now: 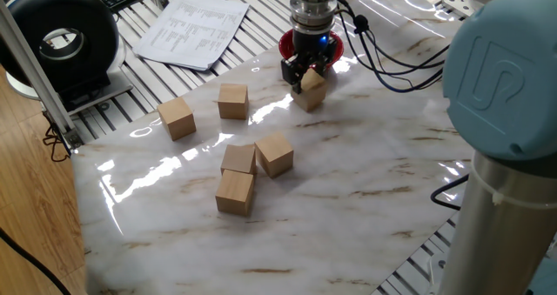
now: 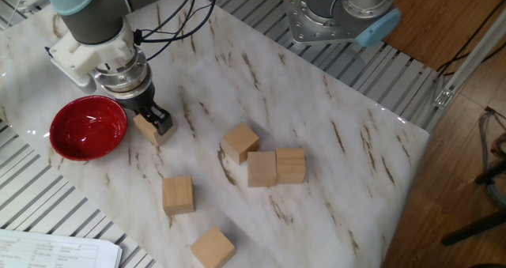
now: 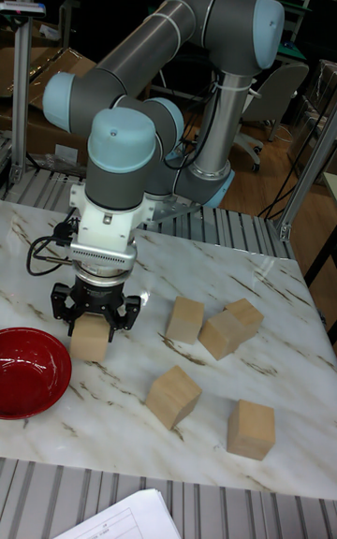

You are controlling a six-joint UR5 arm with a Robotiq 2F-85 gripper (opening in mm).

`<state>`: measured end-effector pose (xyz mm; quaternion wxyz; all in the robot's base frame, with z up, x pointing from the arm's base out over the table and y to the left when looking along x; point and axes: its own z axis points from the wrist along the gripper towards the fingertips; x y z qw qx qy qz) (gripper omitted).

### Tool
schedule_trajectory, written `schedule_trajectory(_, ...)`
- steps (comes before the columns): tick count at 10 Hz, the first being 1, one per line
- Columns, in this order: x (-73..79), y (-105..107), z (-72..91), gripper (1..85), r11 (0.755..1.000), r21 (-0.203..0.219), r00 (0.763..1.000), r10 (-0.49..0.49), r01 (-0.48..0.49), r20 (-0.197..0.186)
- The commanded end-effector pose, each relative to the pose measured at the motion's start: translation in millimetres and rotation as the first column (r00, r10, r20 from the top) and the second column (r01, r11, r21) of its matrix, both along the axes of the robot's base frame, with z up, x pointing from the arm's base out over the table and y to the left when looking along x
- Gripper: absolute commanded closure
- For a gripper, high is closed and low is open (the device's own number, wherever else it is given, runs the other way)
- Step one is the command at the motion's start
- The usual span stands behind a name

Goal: Stack the blocks into a pyramid shape

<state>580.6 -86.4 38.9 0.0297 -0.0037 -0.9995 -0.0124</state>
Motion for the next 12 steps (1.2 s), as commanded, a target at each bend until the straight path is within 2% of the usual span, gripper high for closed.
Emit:
schedule_trajectory(1,-0.5,3,1.2,56.7,0.999,0.019,0.999,0.051,-0.051,-0.001)
schedule_trajectory(3,1.2,-2,0.6,48.7,0.995,0.001,0.995,0.098,-0.098,0.005)
schedule_trajectory(5,4.8,2,-0.1,37.7,0.992,0.016,0.992,0.124,-0.124,0.018)
schedule_trajectory(7,4.1,2,-0.9,26.3,0.99,0.017,0.99,0.142,-0.142,0.013)
schedule_trajectory(8,4.5,3,-1.9,22.7,0.989,0.022,0.989,0.145,-0.146,0.01)
schedule_trajectory(11,8.4,5,-4.3,19.0,0.991,0.033,0.992,0.127,-0.127,0.014)
schedule_trajectory(12,9.1,8,-4.6,13.0,0.991,0.046,0.992,0.124,-0.124,0.016)
